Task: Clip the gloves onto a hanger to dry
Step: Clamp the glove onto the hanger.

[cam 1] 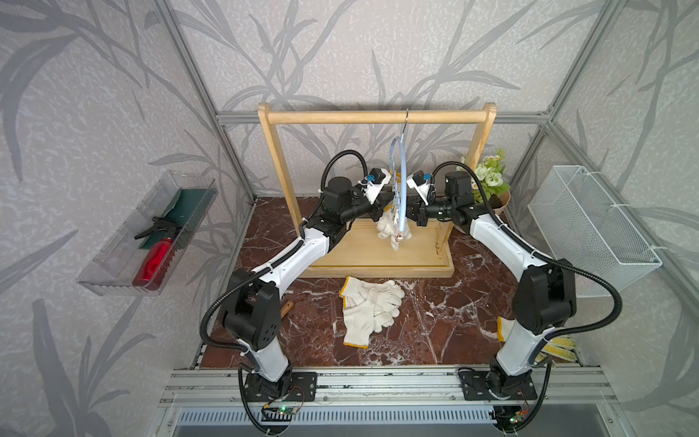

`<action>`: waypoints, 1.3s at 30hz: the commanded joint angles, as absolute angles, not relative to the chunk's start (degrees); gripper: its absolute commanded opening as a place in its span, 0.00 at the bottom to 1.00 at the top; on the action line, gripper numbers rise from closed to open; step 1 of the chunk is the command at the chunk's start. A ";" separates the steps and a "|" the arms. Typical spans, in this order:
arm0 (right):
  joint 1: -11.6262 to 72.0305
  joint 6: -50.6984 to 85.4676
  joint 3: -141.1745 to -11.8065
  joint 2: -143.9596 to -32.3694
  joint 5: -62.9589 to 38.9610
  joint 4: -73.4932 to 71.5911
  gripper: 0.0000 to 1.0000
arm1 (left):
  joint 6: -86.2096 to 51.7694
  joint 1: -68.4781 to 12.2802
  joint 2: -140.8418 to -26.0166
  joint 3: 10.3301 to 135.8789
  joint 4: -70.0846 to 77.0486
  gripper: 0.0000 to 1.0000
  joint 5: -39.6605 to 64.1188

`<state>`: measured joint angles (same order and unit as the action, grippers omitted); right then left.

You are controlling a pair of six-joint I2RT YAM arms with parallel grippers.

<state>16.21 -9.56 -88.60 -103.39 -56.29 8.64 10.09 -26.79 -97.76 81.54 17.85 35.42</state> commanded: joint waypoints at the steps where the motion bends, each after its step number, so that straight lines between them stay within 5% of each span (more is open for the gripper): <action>1: 15.65 -10.11 -89.95 -104.11 -58.42 9.20 0.00 | 10.90 -26.69 -95.99 83.00 14.66 0.00 37.96; 39: 14.33 -6.02 -89.28 -103.97 -61.00 1.31 0.00 | 11.18 -25.40 -97.21 84.12 11.21 0.00 44.77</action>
